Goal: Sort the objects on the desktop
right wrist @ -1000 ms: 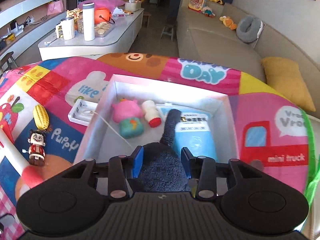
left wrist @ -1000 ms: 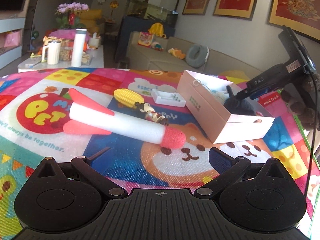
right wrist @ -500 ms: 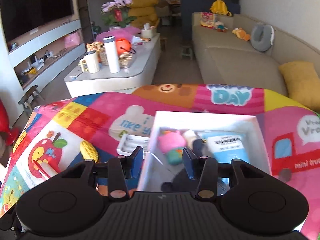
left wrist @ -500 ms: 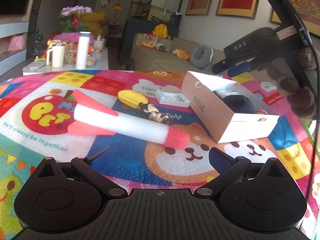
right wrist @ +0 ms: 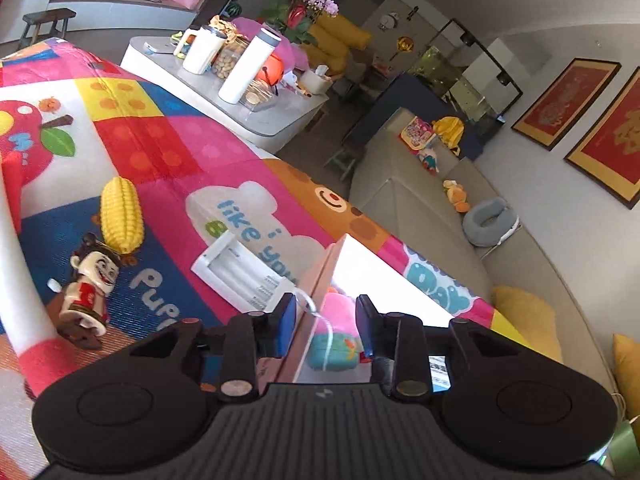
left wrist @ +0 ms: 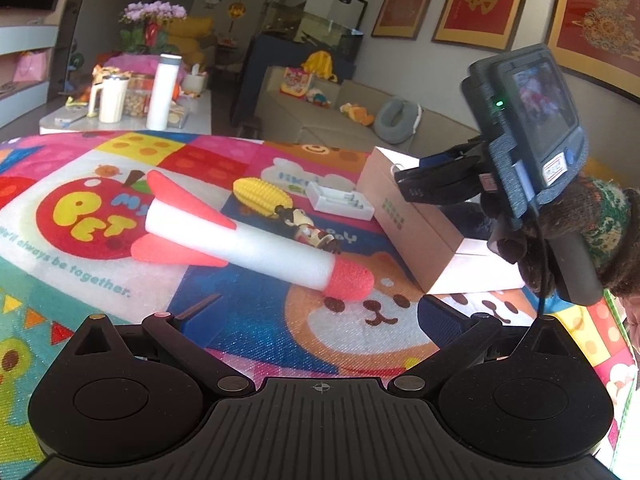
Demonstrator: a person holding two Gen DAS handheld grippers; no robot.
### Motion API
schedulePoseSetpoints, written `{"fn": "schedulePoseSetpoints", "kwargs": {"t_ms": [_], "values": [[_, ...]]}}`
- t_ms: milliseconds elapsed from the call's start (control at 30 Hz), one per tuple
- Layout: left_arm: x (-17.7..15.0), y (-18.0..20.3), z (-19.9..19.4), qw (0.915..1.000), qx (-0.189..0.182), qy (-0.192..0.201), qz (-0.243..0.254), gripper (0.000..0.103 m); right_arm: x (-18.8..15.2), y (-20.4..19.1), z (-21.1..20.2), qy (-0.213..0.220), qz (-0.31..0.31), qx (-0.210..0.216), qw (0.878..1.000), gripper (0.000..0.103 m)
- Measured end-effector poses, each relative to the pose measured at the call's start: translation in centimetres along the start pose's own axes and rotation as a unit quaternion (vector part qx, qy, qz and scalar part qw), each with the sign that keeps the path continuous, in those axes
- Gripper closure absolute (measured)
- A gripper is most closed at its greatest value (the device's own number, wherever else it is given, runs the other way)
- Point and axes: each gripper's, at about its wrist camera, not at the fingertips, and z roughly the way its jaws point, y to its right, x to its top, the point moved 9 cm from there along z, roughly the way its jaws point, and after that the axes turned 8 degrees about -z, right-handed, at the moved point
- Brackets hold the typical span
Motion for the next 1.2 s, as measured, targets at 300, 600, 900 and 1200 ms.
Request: {"fn": "schedulePoseSetpoints", "kwargs": {"t_ms": [300, 600, 900, 1200], "values": [[0.0, -0.2, 0.1, 0.9999, -0.003, -0.001, -0.010, 0.000, -2.2, 8.2, -2.8, 0.005, 0.137, -0.039, 0.990, 0.083], [0.1, -0.1, -0.1, 1.0000, -0.002, 0.007, -0.005, 0.000, 0.3, -0.1, -4.3, 0.085, -0.004, 0.007, 0.996, 0.090], [0.3, -0.4, -0.4, 0.9993, -0.024, 0.010, -0.026, 0.000, 1.2, -4.3, -0.1, 0.032, -0.164, -0.032, 0.985, 0.090], [0.4, -0.5, -0.5, 0.9990, -0.031, 0.011, -0.032, 0.000, 0.1, -4.0, -0.1, 0.028, -0.197, -0.060, 0.978, 0.093]]}}
